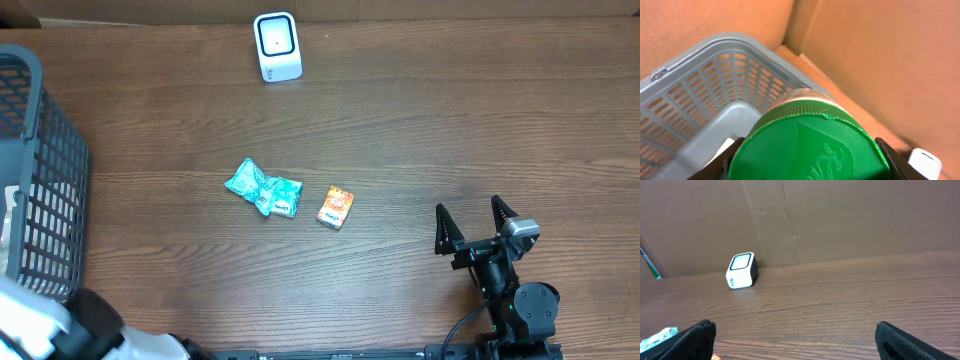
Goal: Scan the item barcode
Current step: 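Grasp the green-capped bottle with the left gripper and lift it out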
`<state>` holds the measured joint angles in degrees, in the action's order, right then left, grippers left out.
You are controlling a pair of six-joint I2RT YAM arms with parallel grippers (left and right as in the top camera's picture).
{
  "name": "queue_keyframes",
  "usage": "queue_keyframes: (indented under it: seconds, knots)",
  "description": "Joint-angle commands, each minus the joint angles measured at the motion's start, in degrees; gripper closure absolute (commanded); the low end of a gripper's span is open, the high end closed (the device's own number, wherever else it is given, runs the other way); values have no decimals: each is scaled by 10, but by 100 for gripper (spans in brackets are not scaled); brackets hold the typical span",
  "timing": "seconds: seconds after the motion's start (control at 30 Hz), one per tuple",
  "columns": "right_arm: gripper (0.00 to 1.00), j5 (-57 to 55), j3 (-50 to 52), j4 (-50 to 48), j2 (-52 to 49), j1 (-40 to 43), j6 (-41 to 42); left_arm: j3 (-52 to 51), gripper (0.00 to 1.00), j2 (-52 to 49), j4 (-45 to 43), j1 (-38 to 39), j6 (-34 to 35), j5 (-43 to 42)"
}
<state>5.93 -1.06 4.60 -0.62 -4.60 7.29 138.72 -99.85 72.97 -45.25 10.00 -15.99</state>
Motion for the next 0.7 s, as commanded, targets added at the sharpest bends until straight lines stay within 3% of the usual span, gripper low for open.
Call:
queue_keyframes:
  seconds: [0.0,0.2,0.47,0.67]
  knots:
    - [0,-3,6,-2,5,-3,1,11,56,61,36,30,4,-33]
    - [0,-3,6,-2,5,-3,1,11,55,90,128,119,-26,-7]
    - [0,-3,6,-2,5,-3,1,-11,54,45,223,264,-93,64]
    - [0,-3,6,-2,5,-3,1,-45,54,-6,234,351,-101,69]
